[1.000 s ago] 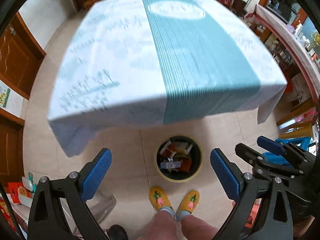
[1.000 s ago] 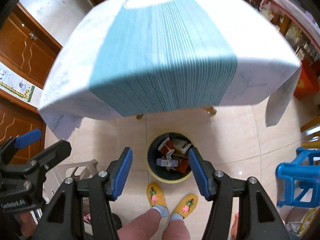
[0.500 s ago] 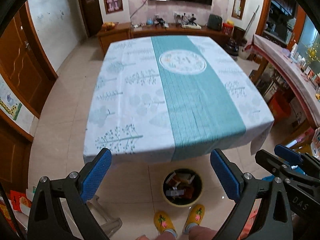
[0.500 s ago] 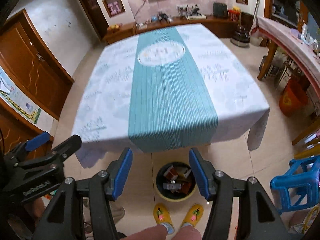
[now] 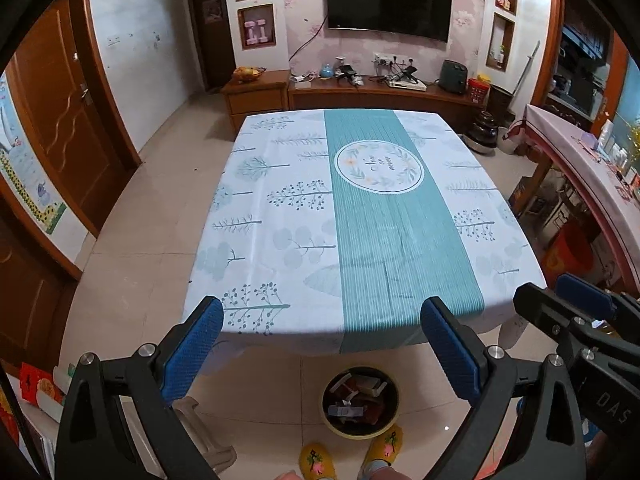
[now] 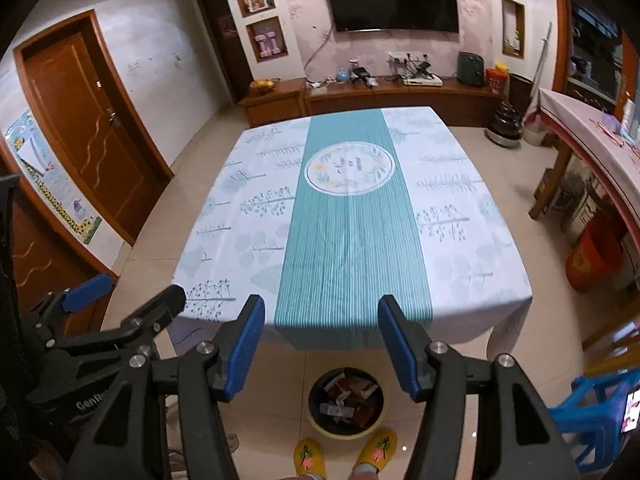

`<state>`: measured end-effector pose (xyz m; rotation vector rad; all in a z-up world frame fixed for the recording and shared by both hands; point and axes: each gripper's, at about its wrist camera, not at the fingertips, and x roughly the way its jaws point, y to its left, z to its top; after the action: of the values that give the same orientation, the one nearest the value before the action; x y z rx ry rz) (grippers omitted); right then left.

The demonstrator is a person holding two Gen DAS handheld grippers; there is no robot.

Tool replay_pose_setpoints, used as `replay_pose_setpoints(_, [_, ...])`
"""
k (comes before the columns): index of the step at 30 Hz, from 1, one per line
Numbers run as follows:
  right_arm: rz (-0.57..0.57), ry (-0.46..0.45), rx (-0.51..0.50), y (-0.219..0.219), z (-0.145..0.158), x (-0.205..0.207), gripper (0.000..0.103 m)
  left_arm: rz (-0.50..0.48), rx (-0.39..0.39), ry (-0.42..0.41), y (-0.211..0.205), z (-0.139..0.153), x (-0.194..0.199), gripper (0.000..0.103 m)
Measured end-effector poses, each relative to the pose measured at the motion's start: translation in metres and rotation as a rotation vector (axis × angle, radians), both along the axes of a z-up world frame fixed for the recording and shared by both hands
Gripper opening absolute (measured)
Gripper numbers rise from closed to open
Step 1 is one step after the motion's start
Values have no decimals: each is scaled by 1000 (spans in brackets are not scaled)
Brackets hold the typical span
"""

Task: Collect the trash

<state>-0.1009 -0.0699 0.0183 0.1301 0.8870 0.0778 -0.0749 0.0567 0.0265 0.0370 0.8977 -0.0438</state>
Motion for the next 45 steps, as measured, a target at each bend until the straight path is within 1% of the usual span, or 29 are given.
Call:
replay_pose_setpoints(8, [48, 18, 10, -9, -2, 10, 59, 40, 0, 10, -9, -2, 4, 98])
replay_pose_setpoints(19, [72, 22, 19, -17, -5, 16, 59, 46, 9, 16, -15, -5, 9, 98])
replay_pose_setpoints(39, [74, 46, 32, -36, -14, 22, 59, 58, 15, 24, -22, -9, 12, 98])
replay_pose_setpoints(45, [73, 59, 35, -45, -19, 24, 59, 63, 18, 35, -31, -15, 13, 98])
